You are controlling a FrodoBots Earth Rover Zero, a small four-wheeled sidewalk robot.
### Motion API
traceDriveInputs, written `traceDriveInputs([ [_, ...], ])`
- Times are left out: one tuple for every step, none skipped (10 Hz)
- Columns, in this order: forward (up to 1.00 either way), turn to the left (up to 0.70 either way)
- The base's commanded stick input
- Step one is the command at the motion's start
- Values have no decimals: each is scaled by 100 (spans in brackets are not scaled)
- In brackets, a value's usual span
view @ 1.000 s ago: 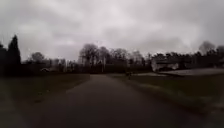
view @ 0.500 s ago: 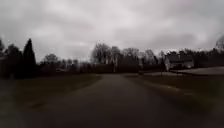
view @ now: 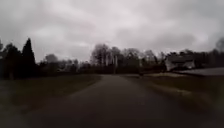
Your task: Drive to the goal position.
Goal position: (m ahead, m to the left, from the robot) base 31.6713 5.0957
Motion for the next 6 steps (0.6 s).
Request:
traceDriveInputs([
  [100,0],
  [100,0],
  [100,0],
  [100,0],
  [100,0],
  [100,0],
])
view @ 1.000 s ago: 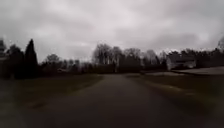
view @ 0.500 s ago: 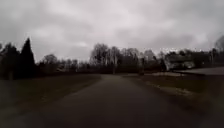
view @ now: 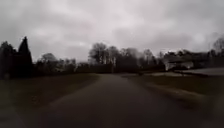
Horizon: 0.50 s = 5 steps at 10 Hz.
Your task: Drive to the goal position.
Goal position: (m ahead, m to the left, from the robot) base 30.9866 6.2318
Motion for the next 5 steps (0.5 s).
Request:
traceDriveInputs([
  [100,0],
  [100,0],
  [100,0],
  [100,0],
  [100,0],
])
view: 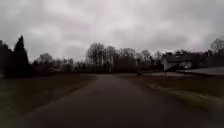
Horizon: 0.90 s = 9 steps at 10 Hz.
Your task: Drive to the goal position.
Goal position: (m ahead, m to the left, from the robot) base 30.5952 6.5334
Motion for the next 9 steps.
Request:
traceDriveInputs([
  [100,0],
  [100,0],
  [100,6],
  [100,23],
  [100,40],
  [100,40],
  [100,40],
  [100,40],
  [100,40],
])
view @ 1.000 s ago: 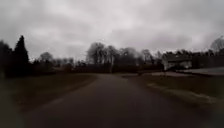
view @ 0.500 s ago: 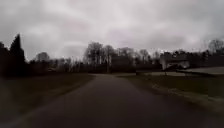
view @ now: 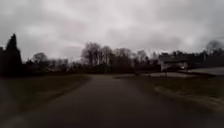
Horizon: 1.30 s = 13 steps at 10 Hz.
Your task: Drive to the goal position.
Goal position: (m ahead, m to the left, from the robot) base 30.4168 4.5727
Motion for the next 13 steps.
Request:
traceDriveInputs([
  [100,6],
  [100,0],
  [100,0],
  [100,0],
  [100,0],
  [100,0],
  [100,0],
  [100,0],
  [100,0],
  [100,0],
  [100,0],
  [100,0],
  [100,0],
])
